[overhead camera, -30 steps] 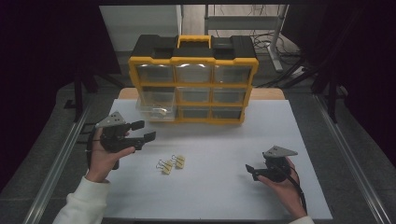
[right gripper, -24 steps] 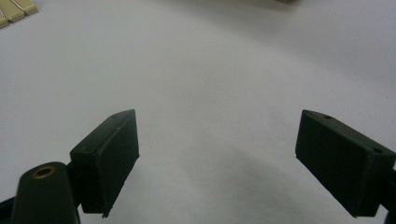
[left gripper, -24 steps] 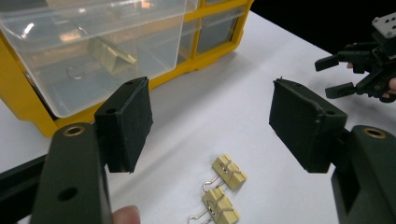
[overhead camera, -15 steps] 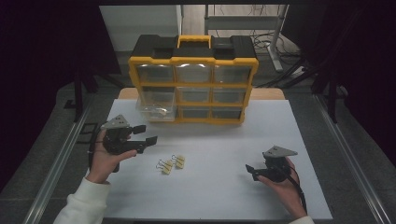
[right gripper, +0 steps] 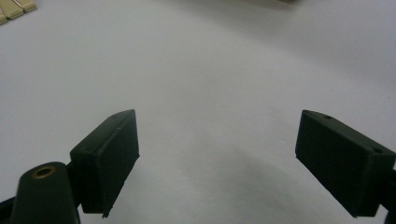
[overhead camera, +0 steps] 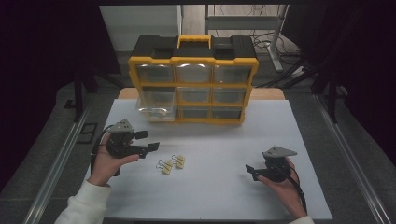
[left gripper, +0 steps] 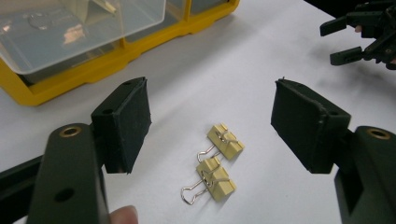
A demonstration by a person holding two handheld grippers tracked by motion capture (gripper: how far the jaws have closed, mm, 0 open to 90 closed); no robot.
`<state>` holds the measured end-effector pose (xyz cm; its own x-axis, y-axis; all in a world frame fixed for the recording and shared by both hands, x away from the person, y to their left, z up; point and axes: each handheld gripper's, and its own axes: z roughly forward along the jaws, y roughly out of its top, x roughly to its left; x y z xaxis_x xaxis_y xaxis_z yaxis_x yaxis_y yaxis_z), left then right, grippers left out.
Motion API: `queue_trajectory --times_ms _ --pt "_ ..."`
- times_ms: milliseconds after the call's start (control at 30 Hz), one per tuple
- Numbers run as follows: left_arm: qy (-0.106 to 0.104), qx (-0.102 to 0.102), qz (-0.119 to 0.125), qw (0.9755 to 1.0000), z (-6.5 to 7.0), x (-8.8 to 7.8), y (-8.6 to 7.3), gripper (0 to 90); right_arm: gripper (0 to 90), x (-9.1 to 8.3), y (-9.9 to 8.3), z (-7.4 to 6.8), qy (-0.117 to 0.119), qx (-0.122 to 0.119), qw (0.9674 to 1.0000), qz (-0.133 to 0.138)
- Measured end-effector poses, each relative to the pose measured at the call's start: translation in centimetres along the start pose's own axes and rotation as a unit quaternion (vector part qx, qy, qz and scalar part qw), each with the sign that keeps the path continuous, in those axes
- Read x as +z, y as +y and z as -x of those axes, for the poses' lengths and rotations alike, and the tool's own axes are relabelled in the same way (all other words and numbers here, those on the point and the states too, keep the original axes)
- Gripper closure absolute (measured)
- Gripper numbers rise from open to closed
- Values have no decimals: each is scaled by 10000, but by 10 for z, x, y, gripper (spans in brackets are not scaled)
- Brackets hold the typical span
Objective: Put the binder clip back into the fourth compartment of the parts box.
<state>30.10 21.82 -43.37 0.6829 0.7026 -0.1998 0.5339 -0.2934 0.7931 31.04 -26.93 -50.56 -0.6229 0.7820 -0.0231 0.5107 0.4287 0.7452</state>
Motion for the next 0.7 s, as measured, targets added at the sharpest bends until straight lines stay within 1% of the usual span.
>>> queue_trajectory --times_ms 100,333,700 --pt "-24 -32 -53 10000 0 2 -3 284 141 0 0 0 4 0 10000 -7" --pt "-58 -33 -268 9996 -1 9 -9 277 141 0 0 0 2 -7 10000 -5" --pt "-75 -65 -482 9988 -1 15 -16 270 141 0 0 0 12 -14 10000 -18"
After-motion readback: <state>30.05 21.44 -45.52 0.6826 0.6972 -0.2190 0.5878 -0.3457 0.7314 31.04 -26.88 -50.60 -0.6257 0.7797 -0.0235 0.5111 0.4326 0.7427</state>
